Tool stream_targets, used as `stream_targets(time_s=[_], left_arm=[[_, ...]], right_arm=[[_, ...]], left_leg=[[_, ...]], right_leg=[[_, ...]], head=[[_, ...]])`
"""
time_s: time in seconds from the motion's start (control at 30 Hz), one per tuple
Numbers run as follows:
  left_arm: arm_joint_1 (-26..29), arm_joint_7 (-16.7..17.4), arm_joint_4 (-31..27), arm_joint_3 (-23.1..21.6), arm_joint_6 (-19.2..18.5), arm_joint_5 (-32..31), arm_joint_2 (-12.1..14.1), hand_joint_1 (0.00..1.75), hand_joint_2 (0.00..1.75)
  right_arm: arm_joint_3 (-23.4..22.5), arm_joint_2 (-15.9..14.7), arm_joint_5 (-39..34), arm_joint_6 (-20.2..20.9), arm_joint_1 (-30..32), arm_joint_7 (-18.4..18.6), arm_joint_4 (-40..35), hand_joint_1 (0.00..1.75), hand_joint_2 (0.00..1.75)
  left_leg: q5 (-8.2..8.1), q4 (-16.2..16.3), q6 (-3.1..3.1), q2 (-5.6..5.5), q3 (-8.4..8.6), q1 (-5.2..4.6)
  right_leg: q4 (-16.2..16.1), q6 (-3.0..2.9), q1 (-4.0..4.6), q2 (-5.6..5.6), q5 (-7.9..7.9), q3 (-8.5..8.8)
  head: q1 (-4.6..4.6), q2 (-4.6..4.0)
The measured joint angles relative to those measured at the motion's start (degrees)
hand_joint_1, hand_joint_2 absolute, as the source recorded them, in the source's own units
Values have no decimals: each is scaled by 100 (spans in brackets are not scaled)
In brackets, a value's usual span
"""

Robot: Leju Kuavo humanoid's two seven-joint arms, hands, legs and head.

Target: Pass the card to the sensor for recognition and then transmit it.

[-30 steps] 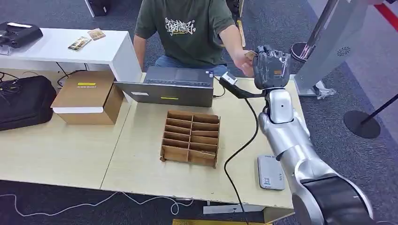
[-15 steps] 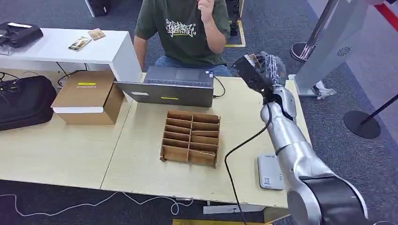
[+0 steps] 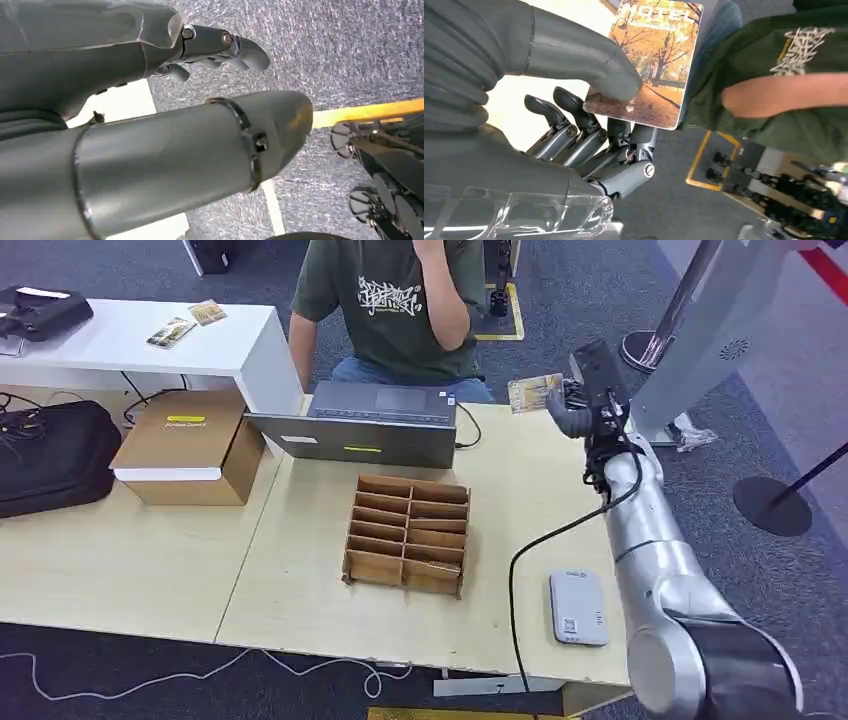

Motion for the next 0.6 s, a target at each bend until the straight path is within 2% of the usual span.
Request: stream_targets(time_s=[0.23,0.47,0.5,0.53,0.6], left_arm=[[1,0,0,0,13,-14,13,0,0],[1,0,0,0,20,2,13,0,0],[4,0,0,0,22,19,11,0,0],[16,0,0,0,31,52,-2,0,0],[18,0,0,0,31,74,-11,0,0]], right_arm=[[-83,-437,-388,52,304,-70,70,175,175],[-85,-486,-483,48,408,-96,65,175,175],[-83,-571,-640,28,583,-118,11,175,175],[-83,-770,-1013,-39,1054,-75,-306,175,175],[-85,-848,-1198,-46,1349,-44,-540,175,175]], left_leg=[[-2,2,1,1,0,0],[-2,2,2,-1,0,0],[-2,2,2,-3,-1,0],[-4,1,4,-7,-4,0],[-4,1,4,-8,-4,0]], right_leg=[[-3,0,0,2,0,0],[-4,0,0,1,0,0],[-4,1,0,0,-1,-1],[-4,2,1,-3,-1,-1],[-4,3,1,-4,-2,0]], head=[[-2,0],[-2,0],[-2,0],[-4,0],[-2,0]])
